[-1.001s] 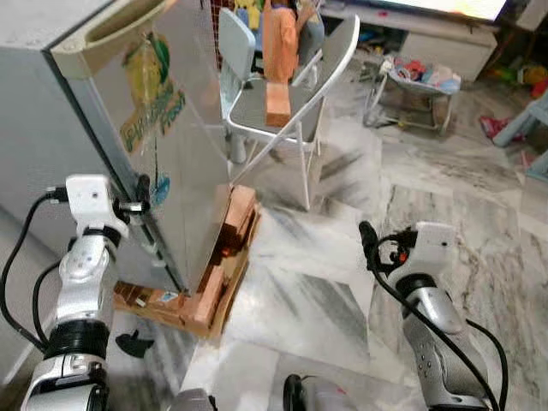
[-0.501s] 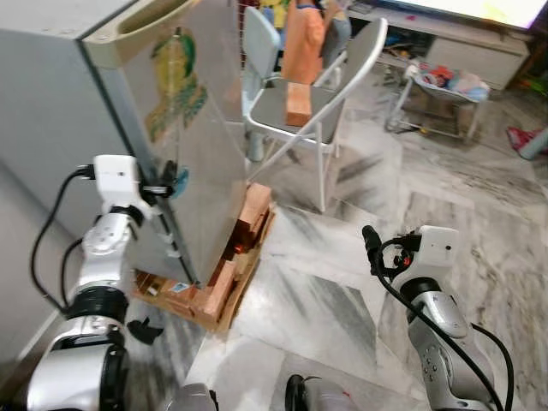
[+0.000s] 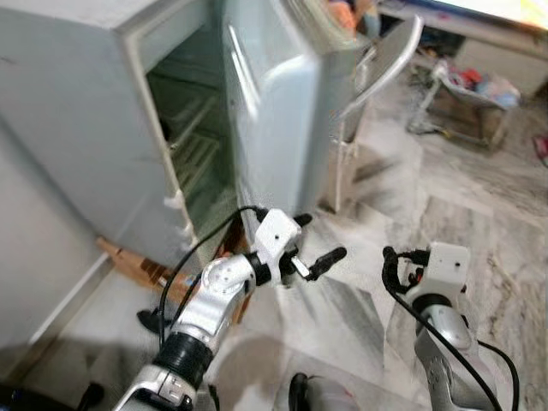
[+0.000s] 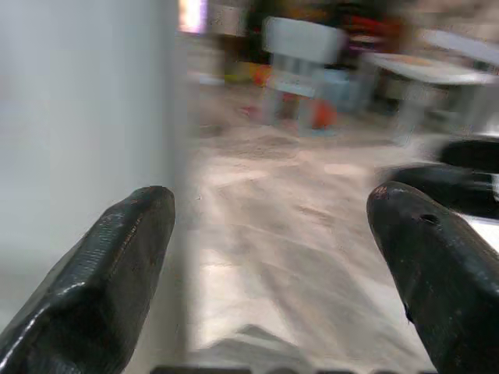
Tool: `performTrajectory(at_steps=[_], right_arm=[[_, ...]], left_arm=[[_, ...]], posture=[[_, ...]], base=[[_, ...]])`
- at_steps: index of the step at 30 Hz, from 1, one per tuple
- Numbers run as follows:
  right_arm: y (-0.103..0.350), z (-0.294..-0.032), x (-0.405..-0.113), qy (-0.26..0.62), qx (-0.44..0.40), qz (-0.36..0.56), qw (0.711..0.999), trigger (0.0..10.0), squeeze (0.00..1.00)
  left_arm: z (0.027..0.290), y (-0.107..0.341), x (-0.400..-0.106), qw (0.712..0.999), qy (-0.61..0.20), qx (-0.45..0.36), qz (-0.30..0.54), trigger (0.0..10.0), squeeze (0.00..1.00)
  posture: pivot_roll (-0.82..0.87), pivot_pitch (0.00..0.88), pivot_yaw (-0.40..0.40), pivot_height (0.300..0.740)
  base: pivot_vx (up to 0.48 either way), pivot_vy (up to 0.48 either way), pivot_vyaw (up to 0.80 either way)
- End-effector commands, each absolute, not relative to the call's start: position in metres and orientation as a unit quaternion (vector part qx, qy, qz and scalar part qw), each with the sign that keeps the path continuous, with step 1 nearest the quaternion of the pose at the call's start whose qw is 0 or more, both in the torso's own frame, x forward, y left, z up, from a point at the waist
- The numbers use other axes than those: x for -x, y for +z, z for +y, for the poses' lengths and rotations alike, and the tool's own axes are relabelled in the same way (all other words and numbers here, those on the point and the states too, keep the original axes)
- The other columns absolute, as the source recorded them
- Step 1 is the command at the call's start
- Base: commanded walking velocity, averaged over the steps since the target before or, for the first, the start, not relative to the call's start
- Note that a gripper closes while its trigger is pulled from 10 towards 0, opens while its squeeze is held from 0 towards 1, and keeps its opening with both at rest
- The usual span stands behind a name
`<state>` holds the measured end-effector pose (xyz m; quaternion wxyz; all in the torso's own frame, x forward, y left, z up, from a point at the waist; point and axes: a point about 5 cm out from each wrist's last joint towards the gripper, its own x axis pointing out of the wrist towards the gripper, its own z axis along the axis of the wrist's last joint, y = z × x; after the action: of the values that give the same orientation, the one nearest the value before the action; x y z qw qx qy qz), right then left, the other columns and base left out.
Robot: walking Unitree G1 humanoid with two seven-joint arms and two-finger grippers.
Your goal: Restocking fridge
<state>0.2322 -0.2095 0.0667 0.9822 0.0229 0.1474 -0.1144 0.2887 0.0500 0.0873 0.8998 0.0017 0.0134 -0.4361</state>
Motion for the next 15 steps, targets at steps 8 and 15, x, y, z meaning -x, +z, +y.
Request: performTrajectory(at_steps=[8, 15], right_arm=[[0.067, -0.206, -0.238, -0.120, -0.031, 0.138, 0.983, 10.0, 0.00], [0.068, -0.204, -0.241, -0.117, -0.039, 0.135, 0.983, 10.0, 0.00]], left_arm=[[0.139, 0.080, -0.292, 0.966, -0.253, -0.037, 0.031, 10.0, 0.00], [0.148, 0.075, -0.285, 0.971, -0.232, -0.028, 0.046, 10.0, 0.00]], posture=[[0.05, 0.065, -0.029, 0.740], [0.05, 0.058, -0.026, 0.740]], base=[[0.000, -0.117, 0.00], [0.000, -0.475, 0.00]])
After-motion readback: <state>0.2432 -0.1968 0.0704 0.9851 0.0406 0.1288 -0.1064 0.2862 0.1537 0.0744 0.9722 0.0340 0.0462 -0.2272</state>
